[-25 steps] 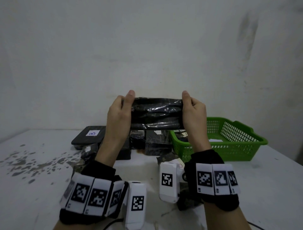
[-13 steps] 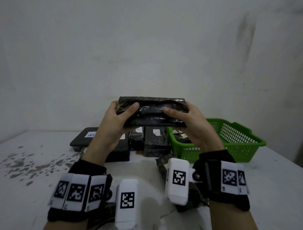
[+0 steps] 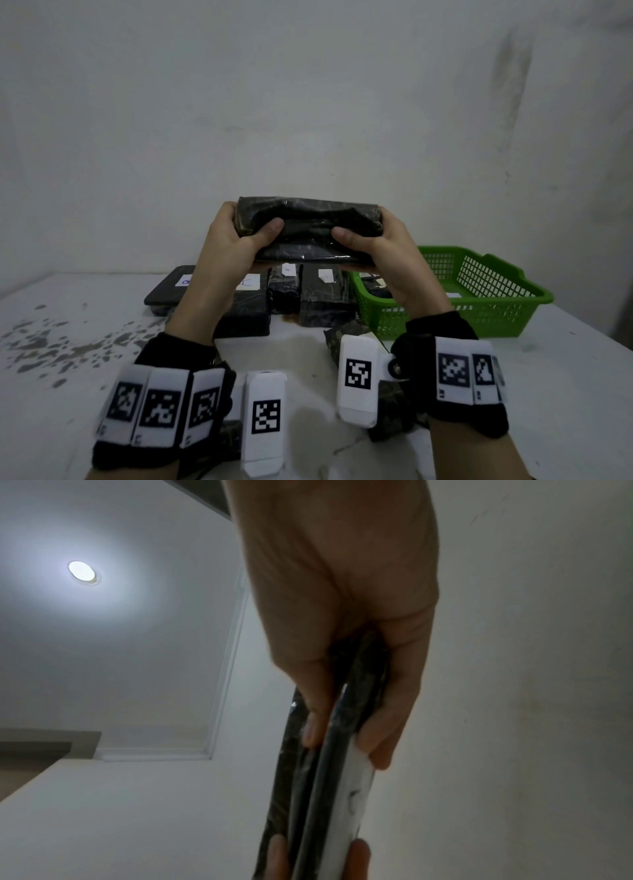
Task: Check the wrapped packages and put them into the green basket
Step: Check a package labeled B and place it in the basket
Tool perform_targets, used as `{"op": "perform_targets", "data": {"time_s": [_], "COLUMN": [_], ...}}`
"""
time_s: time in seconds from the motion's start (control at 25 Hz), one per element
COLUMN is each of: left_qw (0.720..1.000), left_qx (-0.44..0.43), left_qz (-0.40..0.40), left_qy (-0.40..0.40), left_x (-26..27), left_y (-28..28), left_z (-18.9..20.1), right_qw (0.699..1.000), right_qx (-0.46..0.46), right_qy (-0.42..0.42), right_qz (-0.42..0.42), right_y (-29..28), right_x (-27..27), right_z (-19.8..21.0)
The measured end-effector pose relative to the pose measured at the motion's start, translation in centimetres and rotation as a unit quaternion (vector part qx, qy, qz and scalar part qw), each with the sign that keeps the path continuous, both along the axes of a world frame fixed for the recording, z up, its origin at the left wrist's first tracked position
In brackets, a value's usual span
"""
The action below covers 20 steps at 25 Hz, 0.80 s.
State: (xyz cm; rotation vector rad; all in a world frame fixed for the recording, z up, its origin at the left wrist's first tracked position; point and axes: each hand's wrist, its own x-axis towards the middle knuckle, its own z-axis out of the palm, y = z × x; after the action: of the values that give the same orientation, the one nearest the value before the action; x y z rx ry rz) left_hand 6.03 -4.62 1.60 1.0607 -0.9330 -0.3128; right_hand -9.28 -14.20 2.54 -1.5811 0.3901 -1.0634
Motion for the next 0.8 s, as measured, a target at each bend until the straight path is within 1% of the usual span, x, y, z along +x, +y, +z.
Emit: {"op": "perform_targets", "data": {"time_s": [0.04,0.12,0.24,0.36,0.48,0.6,0.72,0.8], "left_qw": [1.000,0.999,0.996,0.995,0.994,0.996,0.996,0.996], "left_qx": [0.000,0.003,0.037,0.054,0.038,0.004,0.029,0.045], "left_qz": [-0.001,-0.030,-0.064,-0.064,-0.082,-0.077,-0.081,-0.081], "left_qy": [0.007,0.031,0.054,0.054,0.060,0.033,-0.007,-0.010], "left_x": [0.0,-0.3,-0.3,-0.1,0.2,-0.2,-0.7,-0.5], "left_y": [0.0,0.2,0.2,0.2,0.4,0.6,0.5,0.5], "left_z": [0.1,0.4,0.5,0.3,0.3,0.6,0.4,0.2], "right_qw": [1.000,1.000,0.999,0.999,0.998,0.997,0.998,0.997], "right_qx": [0.001,0.011,0.029,0.007,0.035,0.067,0.064,0.068], "right_qy": [-0.001,-0.008,-0.027,-0.053,-0.059,-0.026,-0.020,-0.027], "right_qz": [0.007,0.019,-0.003,-0.007,-0.002,0.009,0.017,0.032], "right_y": [0.0,0.2,0.1,-0.1,-0.7,-0.9,-1.1,-1.3], "right_x": [0.0,-0.1,-0.1,-0.2,-0.2,-0.1,-0.1,-0.5], "right_z": [0.0,0.2,0.5,0.3,0.2,0.0,-0.2,-0.2]}}
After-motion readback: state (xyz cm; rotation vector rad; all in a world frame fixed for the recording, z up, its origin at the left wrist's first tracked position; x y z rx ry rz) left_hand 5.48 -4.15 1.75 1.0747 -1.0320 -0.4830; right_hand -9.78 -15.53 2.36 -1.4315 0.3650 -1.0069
